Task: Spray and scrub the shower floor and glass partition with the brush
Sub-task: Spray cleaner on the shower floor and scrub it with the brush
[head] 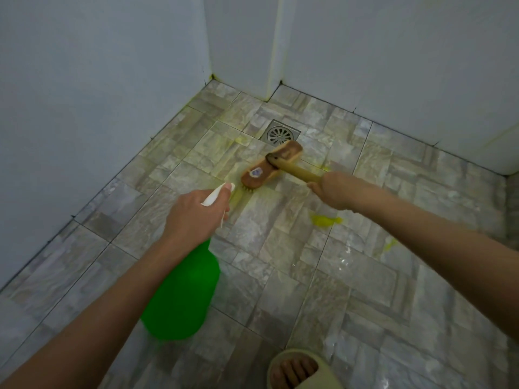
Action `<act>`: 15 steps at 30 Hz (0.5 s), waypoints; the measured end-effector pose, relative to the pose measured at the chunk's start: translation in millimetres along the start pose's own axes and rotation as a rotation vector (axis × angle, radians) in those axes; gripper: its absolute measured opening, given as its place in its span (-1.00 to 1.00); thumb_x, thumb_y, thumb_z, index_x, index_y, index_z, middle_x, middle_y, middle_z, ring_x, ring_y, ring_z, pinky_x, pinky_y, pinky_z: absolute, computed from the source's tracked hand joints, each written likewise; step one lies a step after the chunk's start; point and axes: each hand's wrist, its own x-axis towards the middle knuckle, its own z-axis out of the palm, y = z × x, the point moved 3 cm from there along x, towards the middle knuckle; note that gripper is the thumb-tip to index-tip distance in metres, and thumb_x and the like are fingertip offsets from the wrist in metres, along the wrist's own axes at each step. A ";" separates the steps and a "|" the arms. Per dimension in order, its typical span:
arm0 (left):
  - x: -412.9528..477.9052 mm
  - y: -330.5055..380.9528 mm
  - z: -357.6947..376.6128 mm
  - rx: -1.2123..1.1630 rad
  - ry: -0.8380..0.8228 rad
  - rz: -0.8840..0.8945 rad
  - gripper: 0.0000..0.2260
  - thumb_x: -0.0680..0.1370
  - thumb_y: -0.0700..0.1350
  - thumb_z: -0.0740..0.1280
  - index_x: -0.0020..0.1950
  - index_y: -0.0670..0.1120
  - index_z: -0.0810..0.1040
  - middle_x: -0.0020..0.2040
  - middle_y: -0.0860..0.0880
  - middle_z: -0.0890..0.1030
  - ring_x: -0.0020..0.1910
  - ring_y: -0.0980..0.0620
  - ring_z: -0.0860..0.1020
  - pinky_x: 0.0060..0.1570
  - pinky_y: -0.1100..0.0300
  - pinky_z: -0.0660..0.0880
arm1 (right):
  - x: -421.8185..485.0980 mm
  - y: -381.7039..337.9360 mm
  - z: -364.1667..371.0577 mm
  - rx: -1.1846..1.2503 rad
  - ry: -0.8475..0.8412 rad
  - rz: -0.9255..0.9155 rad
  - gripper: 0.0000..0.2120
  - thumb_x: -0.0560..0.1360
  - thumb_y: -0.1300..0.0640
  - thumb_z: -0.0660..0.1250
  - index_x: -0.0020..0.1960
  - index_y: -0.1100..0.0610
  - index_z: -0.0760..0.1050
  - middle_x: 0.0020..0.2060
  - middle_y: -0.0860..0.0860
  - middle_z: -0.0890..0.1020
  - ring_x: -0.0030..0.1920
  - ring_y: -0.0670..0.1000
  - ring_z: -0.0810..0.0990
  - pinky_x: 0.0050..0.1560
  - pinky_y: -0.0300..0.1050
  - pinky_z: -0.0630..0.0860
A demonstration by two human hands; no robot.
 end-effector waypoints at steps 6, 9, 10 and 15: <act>-1.9 5.0 -8.8 0.019 0.010 0.047 -0.51 0.66 0.18 0.15 -0.04 -0.20 0.65 -0.25 -0.18 0.67 -0.49 0.09 0.62 -0.42 0.31 0.48 | -34.0 23.8 -13.1 -0.102 -0.231 0.167 -0.56 0.66 -0.07 0.00 -0.18 0.20 0.42 -0.36 0.06 0.48 -0.46 0.01 0.45 -0.44 -0.16 0.38; -3.4 10.7 -14.5 -0.089 0.038 0.043 -0.58 0.66 0.16 0.18 -0.04 -0.10 0.69 -0.26 -0.21 0.68 -0.55 0.11 0.56 -0.49 0.36 0.43 | -13.5 -6.2 -7.3 -0.125 -0.098 0.039 -0.60 0.69 0.03 -0.06 0.10 0.24 0.47 -0.27 0.03 0.40 -0.42 -0.04 0.35 -0.42 -0.16 0.32; -3.6 13.7 -15.5 -0.117 0.047 0.044 -0.61 0.66 0.17 0.18 -0.04 -0.04 0.70 -0.30 -0.22 0.66 -0.56 0.11 0.55 -0.47 0.31 0.45 | 0.2 -12.1 -5.8 -0.085 -0.042 0.017 -0.57 0.68 0.00 -0.08 0.05 0.25 0.47 -0.26 0.06 0.45 -0.42 -0.03 0.35 -0.39 -0.13 0.33; -6.2 20.0 -16.8 -0.236 0.068 0.080 -0.66 0.66 0.17 0.20 -0.01 0.04 0.71 -0.20 -0.24 0.68 -0.59 0.13 0.50 -0.50 0.29 0.46 | 12.1 23.4 -10.5 0.082 -0.084 0.154 -0.57 0.63 -0.13 -0.01 -0.09 0.19 0.39 -0.30 0.13 0.55 -0.45 0.07 0.48 -0.38 -0.13 0.41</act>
